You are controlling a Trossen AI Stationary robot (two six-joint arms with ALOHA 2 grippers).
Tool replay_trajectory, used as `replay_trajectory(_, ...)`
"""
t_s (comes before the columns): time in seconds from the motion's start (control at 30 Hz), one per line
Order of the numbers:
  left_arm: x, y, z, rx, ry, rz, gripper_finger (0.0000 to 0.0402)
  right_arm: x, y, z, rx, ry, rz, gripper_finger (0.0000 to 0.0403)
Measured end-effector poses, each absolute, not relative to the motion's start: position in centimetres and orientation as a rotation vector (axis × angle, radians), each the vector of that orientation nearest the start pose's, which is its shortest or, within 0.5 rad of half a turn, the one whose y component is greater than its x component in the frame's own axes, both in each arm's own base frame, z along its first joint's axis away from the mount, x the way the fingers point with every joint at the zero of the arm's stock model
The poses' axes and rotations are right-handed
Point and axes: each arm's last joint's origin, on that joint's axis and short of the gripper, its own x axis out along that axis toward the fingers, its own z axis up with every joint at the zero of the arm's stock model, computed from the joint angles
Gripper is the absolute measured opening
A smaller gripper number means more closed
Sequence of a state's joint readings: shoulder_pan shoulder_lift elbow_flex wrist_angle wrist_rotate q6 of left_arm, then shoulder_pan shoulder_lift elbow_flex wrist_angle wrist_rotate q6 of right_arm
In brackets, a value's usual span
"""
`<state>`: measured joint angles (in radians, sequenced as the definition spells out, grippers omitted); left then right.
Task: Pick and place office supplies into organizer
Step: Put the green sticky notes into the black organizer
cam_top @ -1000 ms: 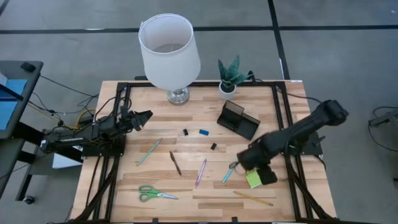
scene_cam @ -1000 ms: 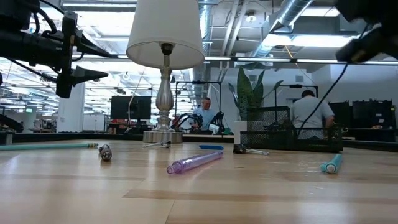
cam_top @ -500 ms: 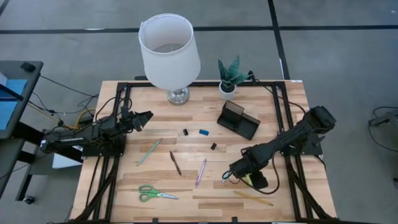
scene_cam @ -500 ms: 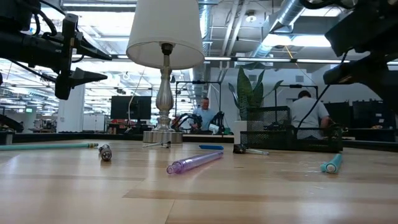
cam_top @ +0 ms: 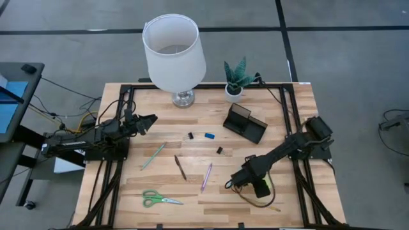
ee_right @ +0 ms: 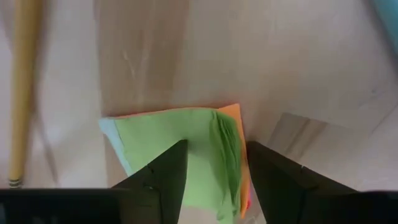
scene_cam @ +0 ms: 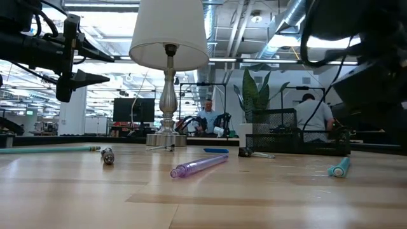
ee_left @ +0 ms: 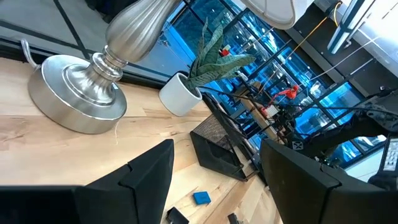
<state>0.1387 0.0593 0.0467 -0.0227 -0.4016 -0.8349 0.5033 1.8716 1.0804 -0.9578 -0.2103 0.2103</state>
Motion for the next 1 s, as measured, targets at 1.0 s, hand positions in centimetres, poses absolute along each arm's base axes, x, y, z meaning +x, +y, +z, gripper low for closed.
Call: replay_trajectory(1.0, 9.4, 2.5, 17.2, -0.808, -0.190, 0.529, 0.0231, 20.4, -3.8, 28.4, 0.458, 1.523, -0.626, 0.0004)
